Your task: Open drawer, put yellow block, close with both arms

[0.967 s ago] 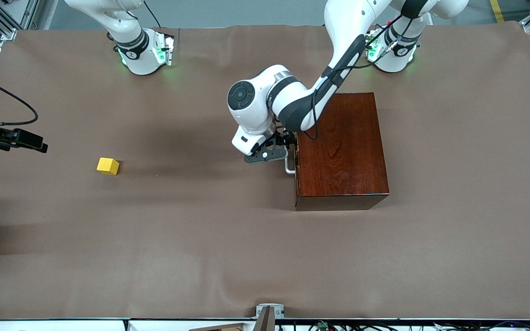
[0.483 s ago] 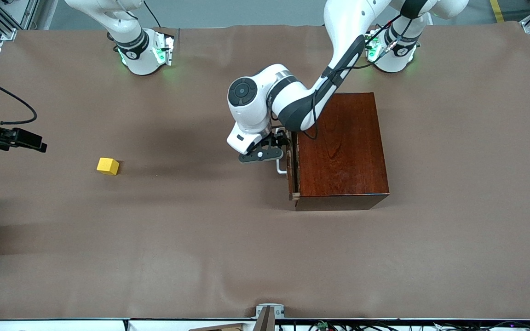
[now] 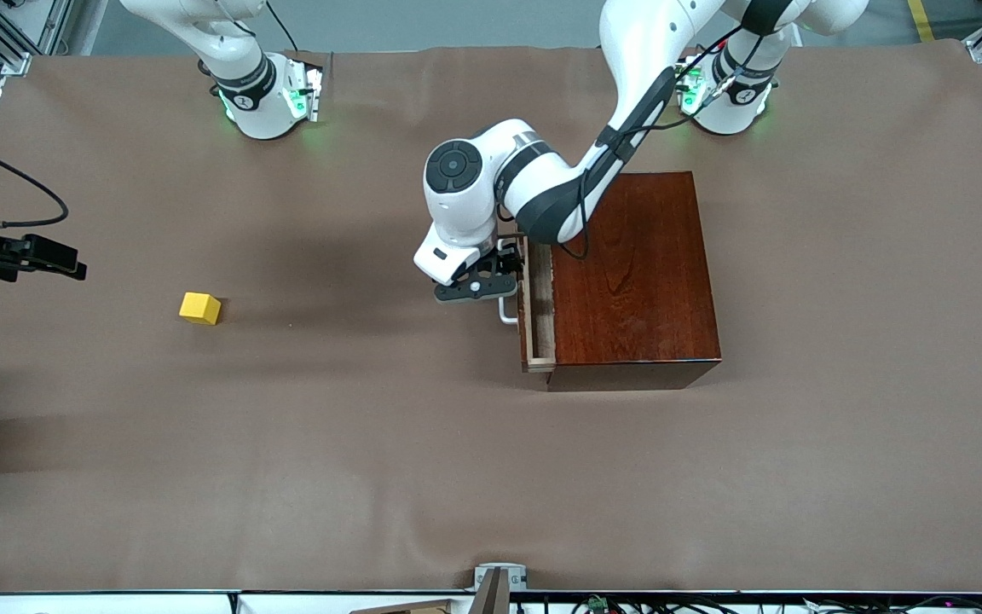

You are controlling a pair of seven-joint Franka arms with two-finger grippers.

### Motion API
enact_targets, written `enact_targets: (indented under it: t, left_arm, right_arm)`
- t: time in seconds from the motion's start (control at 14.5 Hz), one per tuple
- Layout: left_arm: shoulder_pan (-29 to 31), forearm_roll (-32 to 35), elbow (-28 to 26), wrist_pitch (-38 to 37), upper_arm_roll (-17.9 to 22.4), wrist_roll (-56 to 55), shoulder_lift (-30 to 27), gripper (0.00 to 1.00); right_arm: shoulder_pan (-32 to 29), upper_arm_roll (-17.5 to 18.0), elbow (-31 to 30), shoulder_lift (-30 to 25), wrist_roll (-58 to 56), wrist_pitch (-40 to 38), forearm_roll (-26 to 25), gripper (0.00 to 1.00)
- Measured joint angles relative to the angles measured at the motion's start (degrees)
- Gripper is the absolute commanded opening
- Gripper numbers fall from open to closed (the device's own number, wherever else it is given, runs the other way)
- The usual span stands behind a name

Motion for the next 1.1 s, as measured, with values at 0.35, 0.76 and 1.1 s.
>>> enact_targets:
  t: [0.35,0.76,1.1]
  left_arm:
    - [0.0,0.0,-0.3,0.9,0.1,1.4,0.0,1.00]
    - [-0.8,0.0,-0.6,5.7,-0.2,3.5,0.2,1.00]
    - [-2.8,0.0,0.2,10.3,-0.4,3.5,0.8,1.00]
  right_arm:
    - [-2.2,-0.4,-12.0,-6.1,-3.5,6.4,-1.0,1.00]
    - [-2.2,-0.1,-14.3,-7.6,-1.9,5.6,-1.0,1.00]
    - [-2.2,-0.1,-16.6,-8.5,2.9,5.2,-1.0,1.00]
